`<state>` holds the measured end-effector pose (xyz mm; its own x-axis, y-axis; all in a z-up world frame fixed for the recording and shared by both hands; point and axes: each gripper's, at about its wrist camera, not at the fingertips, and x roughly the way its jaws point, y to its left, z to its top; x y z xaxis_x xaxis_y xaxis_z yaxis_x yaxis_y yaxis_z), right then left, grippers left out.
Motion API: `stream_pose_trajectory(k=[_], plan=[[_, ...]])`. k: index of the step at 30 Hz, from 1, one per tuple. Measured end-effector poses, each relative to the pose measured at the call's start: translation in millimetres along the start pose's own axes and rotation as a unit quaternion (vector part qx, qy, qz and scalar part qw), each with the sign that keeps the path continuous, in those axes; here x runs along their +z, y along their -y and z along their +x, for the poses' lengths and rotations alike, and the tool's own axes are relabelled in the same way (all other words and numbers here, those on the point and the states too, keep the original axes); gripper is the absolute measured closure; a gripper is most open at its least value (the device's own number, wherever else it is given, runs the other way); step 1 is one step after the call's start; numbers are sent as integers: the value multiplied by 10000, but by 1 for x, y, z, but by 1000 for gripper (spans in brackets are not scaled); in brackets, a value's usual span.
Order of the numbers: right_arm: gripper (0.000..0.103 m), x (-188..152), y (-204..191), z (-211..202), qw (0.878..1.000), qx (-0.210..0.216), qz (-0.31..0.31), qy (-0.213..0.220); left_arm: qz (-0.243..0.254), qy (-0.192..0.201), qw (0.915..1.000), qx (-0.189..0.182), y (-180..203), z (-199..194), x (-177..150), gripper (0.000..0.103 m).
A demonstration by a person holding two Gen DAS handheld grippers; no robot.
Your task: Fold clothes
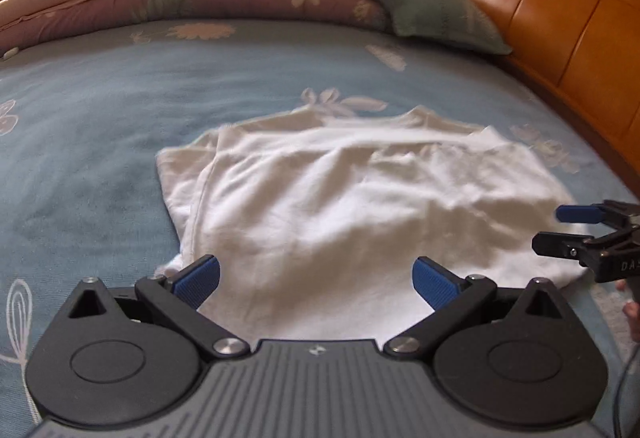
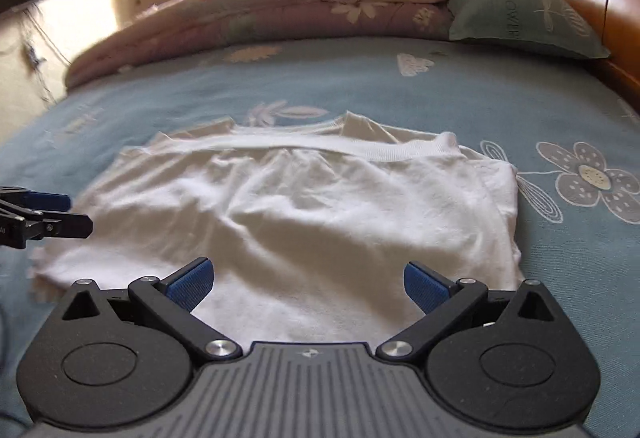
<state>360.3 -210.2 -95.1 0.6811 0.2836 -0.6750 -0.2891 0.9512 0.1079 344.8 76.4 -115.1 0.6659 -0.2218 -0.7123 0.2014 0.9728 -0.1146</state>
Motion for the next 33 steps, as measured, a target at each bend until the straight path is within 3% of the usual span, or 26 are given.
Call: stream_pose_trajectory(k=[2,4,6,9,12,17,20,22,26,29,33], plan=[[0,-10,-9,8,9997,-161,-160,-131,75,-82,9998,193,3,7,-10,1],[0,-25,-12,11,9988,-303,-326,-181,346,72,9988,342,9,-4,-30,1],[0,-36,-8,5,9990,-255,-356,12,378,58,9988,291,12,-15,-38,1],[0,-33,-1,-1,9996,-98,-277,-47,449,-42,9989,153,10,-21,-25,1],[0,-18,8,-12,9994,247,-105,201,392,322,9987,11,4,-24,5,1],[0,18,24,-4,9984,64,-141,544,86,501,9984,-264,-8,10,52,1],[0,25,44,12,9987,109,153,476,-236,288,9987,-342,-20,38,58,1],[0,22,60,24,9986,91,396,352,-502,87,9986,-147,-33,50,49,1],[0,10,80,21,9973,229,552,435,-684,195,9967,-395,-53,37,37,3],[0,11,84,13,9968,298,582,458,-581,336,9974,-246,-52,20,43,3],[0,16,82,13,9967,336,567,483,-414,490,9968,-474,-44,21,58,3]])
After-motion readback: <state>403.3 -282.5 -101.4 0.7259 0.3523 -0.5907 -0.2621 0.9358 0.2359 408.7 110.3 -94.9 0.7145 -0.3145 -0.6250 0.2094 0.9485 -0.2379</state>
